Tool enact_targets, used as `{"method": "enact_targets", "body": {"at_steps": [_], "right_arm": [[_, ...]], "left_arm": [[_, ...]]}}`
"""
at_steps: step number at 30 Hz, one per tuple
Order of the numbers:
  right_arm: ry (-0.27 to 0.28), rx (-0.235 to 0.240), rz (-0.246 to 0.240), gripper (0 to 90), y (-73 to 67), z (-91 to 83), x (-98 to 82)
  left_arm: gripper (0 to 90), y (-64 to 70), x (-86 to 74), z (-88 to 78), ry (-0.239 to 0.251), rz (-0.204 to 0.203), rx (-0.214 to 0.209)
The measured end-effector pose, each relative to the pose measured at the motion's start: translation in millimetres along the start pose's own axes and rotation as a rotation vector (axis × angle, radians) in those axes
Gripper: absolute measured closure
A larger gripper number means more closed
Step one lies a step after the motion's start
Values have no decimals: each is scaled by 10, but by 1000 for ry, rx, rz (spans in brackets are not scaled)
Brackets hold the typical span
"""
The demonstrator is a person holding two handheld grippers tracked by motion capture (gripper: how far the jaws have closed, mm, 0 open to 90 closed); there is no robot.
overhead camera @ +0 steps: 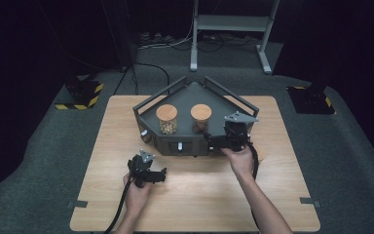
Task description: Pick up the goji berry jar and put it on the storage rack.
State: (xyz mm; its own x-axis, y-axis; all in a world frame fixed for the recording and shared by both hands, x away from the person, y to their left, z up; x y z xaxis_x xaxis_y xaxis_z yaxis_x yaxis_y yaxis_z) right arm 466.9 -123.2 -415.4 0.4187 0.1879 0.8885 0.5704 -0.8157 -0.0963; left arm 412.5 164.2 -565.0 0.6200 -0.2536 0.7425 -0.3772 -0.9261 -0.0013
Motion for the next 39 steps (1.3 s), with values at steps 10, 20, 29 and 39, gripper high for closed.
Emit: {"method": "enact_targets", "body": {"at_steps": [10, 20, 29, 39], "right_arm": [[15, -29, 4, 39, 71, -86, -49], [45, -51, -4, 51, 115, -218, -96], [57, -85, 5, 54, 217, -308, -158], [67, -106, -2, 47, 253, -401, -212]], "left_arm": [[13, 0, 0, 0, 0, 0, 0], [13, 0, 0, 0, 0, 0, 0], [13, 0, 0, 0, 0, 0, 0], [13, 0, 0, 0, 0, 0, 0]]}}
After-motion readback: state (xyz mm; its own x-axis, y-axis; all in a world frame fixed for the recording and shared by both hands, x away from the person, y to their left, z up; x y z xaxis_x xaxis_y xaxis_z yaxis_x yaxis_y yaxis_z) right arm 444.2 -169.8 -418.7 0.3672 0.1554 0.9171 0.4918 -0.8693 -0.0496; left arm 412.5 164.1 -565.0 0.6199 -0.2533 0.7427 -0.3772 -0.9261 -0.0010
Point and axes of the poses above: each handheld gripper's, and its own axes: z roughly forward along the jaws, x roughly out of its top, y roughly to its right, the point moved 3 cm from there along z, roughly forward along the jaws, and after that the axes turned 3 degrees about y, right-handed, at the moved point
